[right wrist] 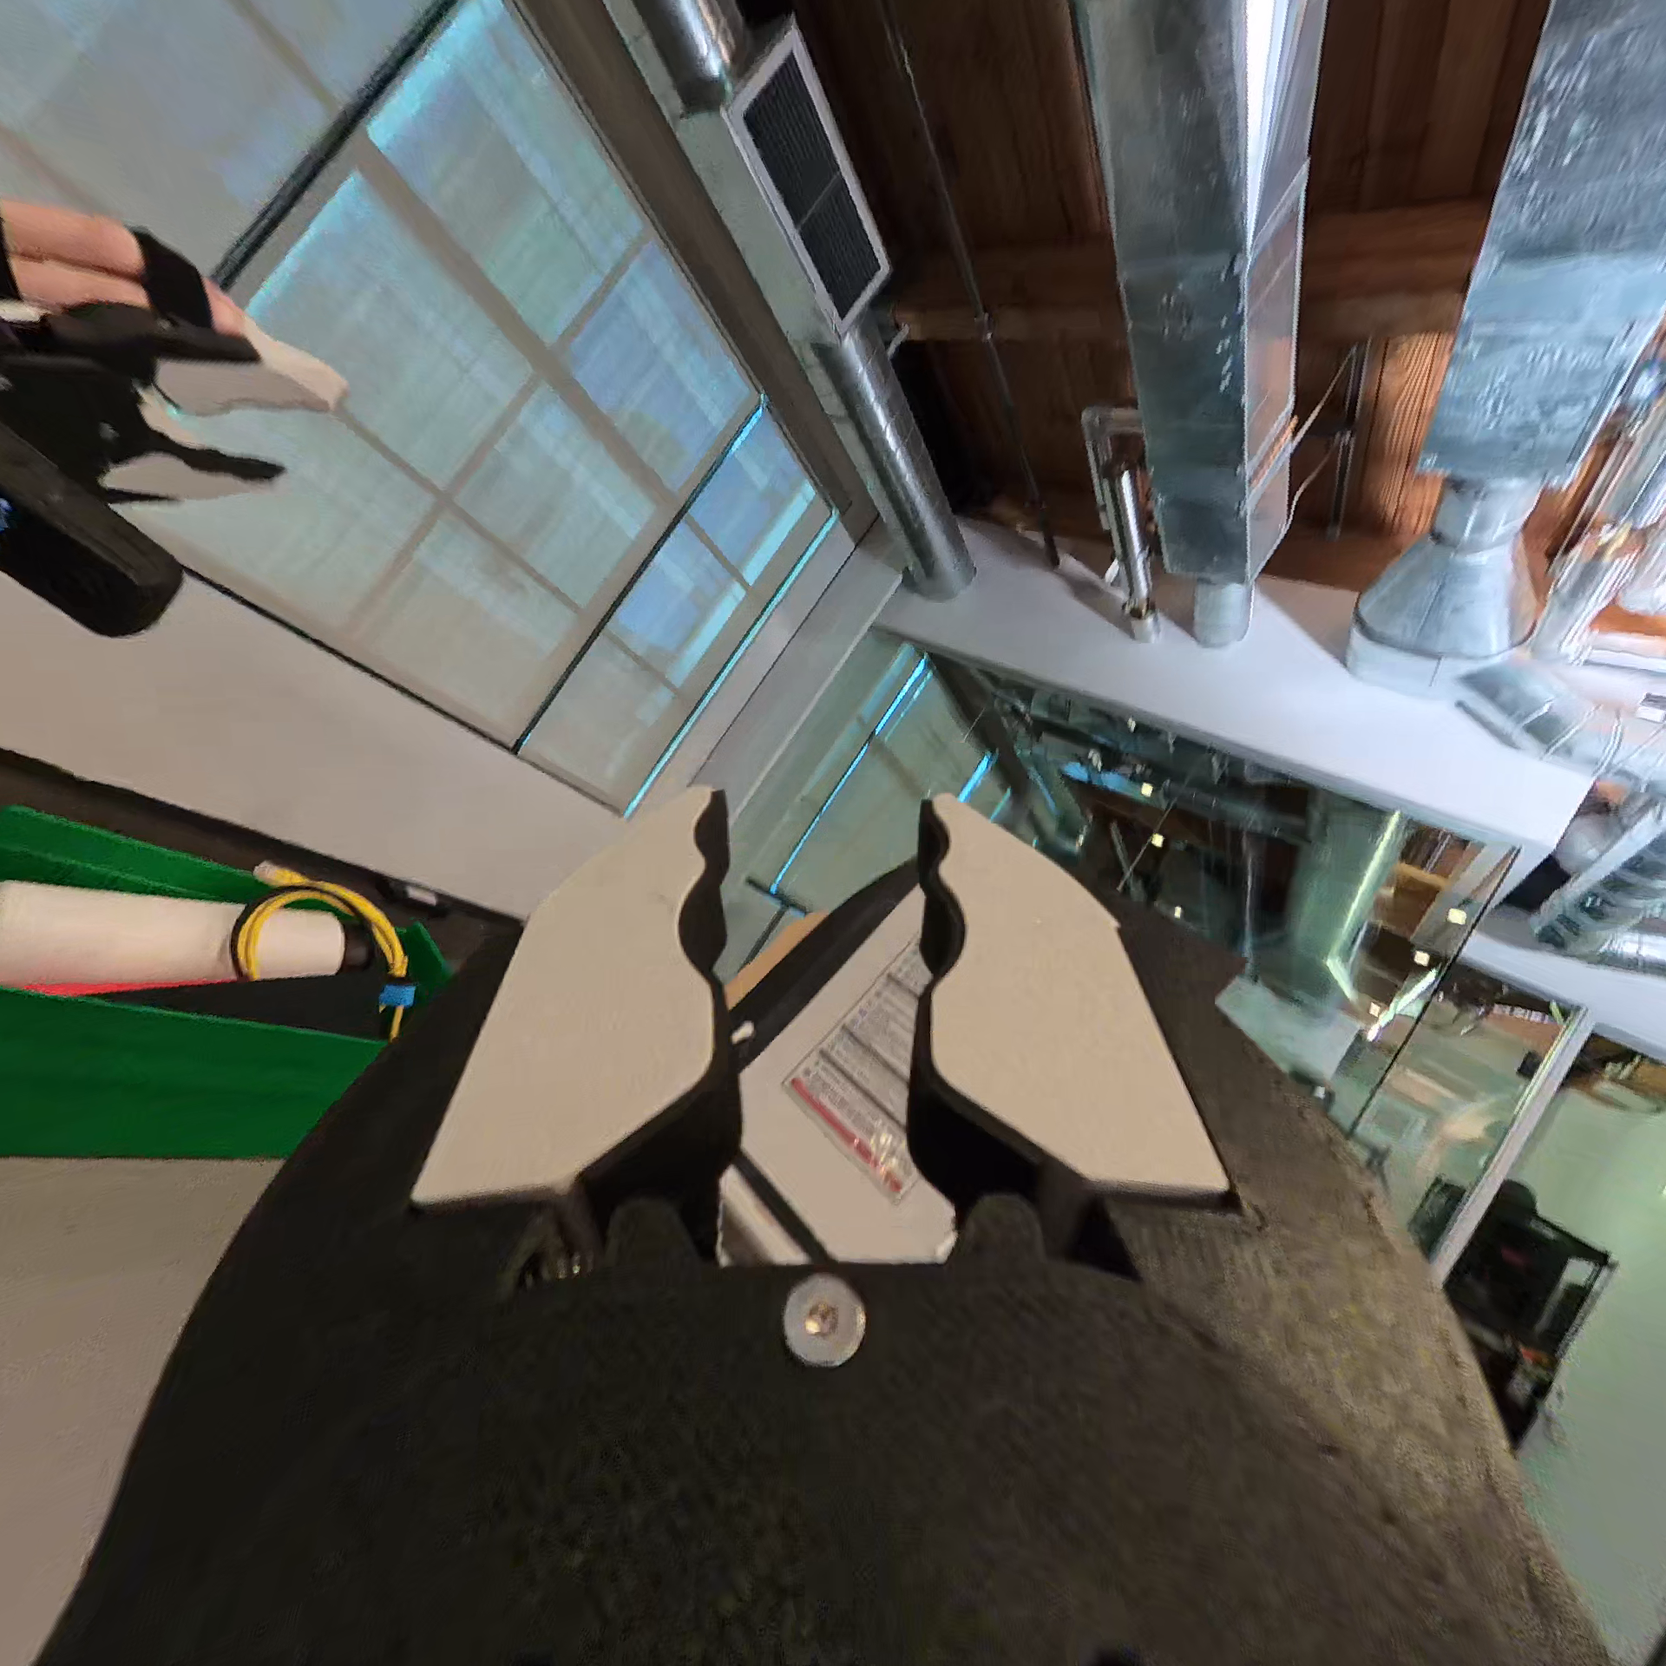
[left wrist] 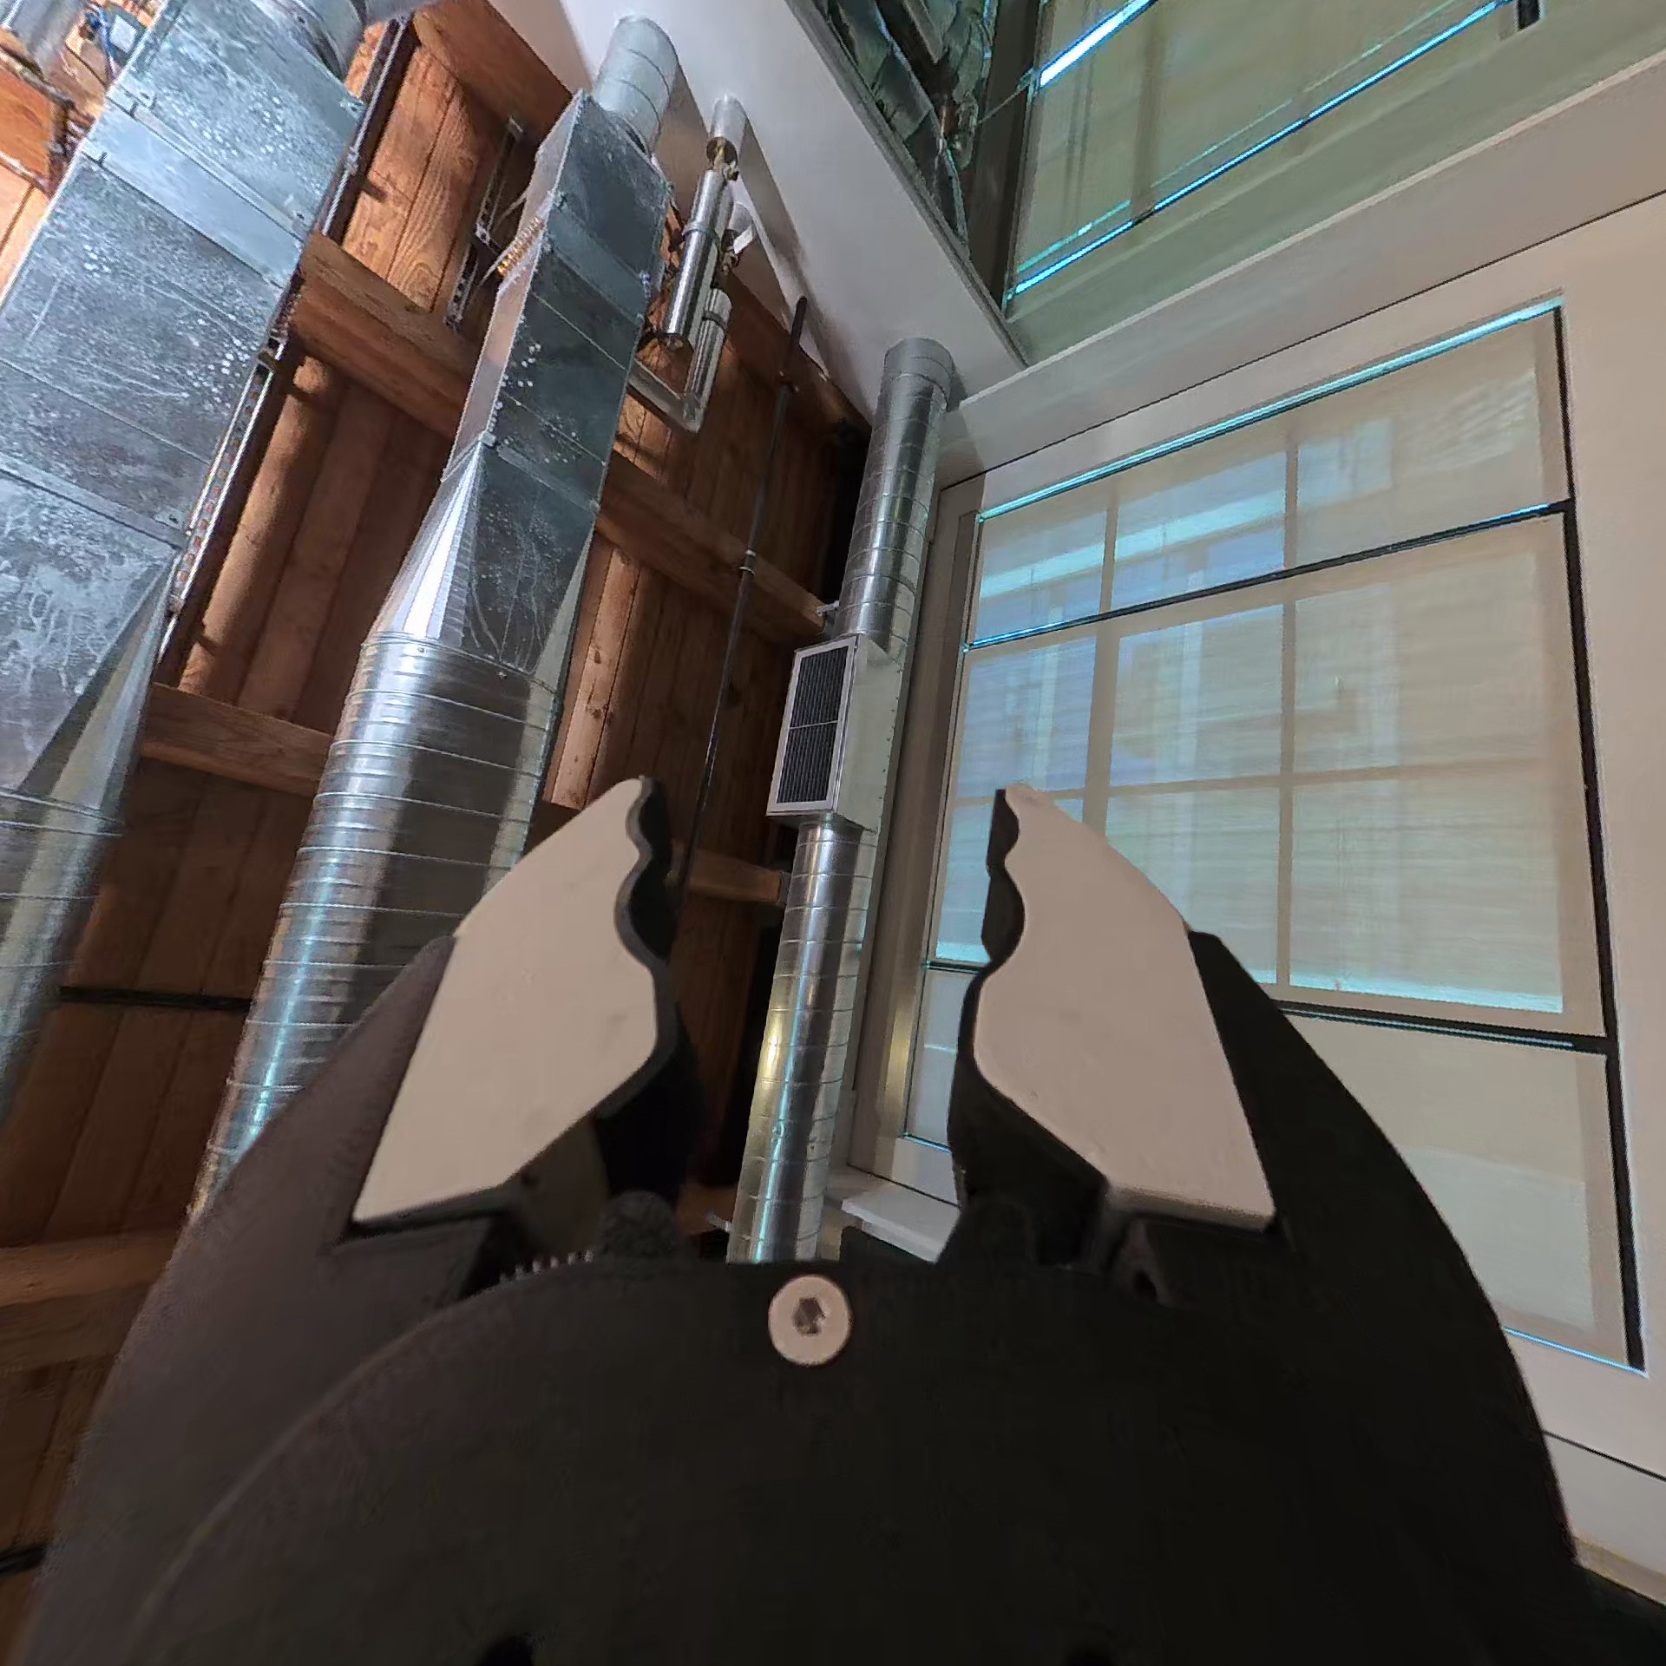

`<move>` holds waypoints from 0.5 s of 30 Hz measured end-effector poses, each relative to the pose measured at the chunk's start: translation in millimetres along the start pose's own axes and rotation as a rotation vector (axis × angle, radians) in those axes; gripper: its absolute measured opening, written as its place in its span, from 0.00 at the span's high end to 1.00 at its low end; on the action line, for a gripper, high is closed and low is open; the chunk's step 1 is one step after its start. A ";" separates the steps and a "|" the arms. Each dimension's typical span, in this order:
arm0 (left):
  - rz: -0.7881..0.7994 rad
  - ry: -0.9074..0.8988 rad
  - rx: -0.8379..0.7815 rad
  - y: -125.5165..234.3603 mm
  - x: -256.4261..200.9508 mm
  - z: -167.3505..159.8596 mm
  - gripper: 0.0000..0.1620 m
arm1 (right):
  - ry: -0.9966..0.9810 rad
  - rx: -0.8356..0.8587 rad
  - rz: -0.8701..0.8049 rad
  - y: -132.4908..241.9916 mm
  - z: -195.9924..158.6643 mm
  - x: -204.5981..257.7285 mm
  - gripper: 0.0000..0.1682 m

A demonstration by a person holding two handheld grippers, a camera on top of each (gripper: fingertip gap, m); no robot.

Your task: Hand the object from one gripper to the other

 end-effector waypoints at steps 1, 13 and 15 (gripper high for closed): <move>-0.002 0.000 0.003 0.0 1.0 1.0 0.58 | -0.007 0.039 0.001 -3.1 -6.6 0.5 0.76; -0.699 0.930 0.175 -10.1 -39.3 22.3 0.58 | 0.179 0.295 0.094 4.5 -13.3 8.3 0.91; -0.952 1.278 0.138 -5.3 -58.2 37.1 0.67 | 0.146 0.332 0.153 9.1 -8.5 8.5 0.91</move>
Point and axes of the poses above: each gripper's, where its closed fingertips meet, y back along the fingers, z out of its top, x = y × z across the jaws, the point moved 8 cm from there along y, back along the fingers, and after that the axes turned 6 degrees about -x, right-handed, at the moved point
